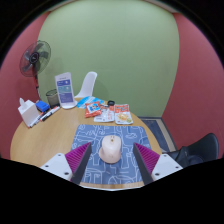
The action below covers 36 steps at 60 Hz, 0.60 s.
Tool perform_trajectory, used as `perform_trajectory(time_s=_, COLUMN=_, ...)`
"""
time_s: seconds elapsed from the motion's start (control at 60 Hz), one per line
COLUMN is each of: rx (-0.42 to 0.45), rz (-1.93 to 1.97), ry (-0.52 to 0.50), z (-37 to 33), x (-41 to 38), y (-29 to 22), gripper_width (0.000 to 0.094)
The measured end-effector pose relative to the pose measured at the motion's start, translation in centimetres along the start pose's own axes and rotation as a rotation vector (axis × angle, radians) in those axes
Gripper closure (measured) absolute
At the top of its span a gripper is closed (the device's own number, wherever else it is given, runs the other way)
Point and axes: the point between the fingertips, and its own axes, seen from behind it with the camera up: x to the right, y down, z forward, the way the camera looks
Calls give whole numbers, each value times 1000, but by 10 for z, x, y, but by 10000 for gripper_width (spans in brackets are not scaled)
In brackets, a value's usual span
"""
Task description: Arrange mouse
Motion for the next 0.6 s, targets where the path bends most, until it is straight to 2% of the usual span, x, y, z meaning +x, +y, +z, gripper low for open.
perform_trajectory(time_s=0.333, rx=82, rz=-4, ry=76, z=-183, x=-22, y=14, gripper_width=96)
perform_trajectory(time_s=0.6, rx=109, rz=-11, ry=83, z=-266, x=-45, y=38, gripper_width=98)
